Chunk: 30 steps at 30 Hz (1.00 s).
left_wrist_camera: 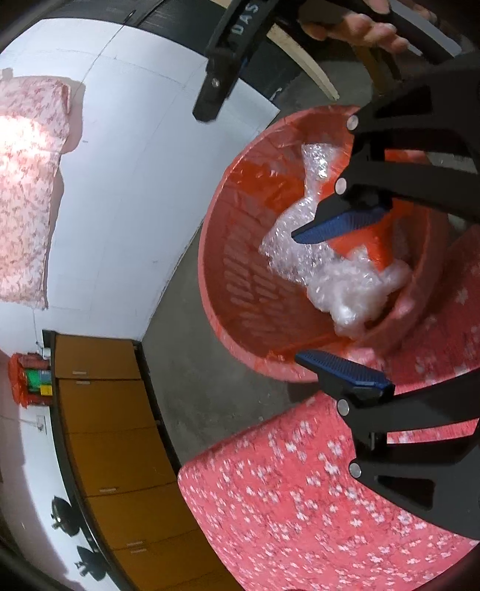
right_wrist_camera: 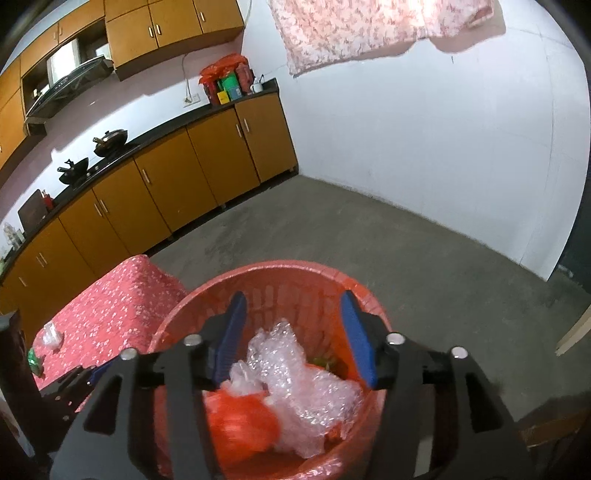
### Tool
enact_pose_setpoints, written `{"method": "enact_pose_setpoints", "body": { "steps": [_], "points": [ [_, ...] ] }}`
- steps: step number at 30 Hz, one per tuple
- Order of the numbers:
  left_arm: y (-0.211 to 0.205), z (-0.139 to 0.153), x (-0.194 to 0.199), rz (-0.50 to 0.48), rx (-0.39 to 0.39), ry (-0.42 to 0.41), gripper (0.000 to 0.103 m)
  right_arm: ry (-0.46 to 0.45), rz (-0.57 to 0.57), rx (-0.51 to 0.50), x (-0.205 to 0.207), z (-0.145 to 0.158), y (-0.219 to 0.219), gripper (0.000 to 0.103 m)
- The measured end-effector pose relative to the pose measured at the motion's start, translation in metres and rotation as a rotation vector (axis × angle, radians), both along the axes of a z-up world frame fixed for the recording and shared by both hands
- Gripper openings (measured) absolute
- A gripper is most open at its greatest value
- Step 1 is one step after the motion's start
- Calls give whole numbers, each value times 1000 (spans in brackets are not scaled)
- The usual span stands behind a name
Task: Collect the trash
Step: 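Open both grippers over the basket to drop the orange and white bags, then reach the left gripper to the green bag on the table and grasp it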
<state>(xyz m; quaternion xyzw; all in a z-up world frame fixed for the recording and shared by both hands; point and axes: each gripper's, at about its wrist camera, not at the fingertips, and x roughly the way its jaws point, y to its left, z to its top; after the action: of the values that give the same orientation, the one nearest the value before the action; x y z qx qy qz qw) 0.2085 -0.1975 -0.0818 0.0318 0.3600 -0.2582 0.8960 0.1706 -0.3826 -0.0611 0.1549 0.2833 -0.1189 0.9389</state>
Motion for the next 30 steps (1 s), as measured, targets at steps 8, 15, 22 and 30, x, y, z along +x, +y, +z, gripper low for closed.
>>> {"method": "enact_pose_setpoints", "body": {
  "steps": [8, 15, 22, 30],
  "points": [
    [66, 14, -12, 150, 34, -64, 76, -64, 88, -112, -1, 26, 50, 90],
    [162, 24, -20, 384, 116, -128, 83, -76, 227, -119, 12, 31, 112, 96],
    [292, 21, -9, 728, 200, -110, 89, -16, 320, -166, 31, 19, 181, 99],
    [376, 10, 34, 904, 120, -7, 89, 17, 442, -162, 56, 2, 254, 99]
  ]
}}
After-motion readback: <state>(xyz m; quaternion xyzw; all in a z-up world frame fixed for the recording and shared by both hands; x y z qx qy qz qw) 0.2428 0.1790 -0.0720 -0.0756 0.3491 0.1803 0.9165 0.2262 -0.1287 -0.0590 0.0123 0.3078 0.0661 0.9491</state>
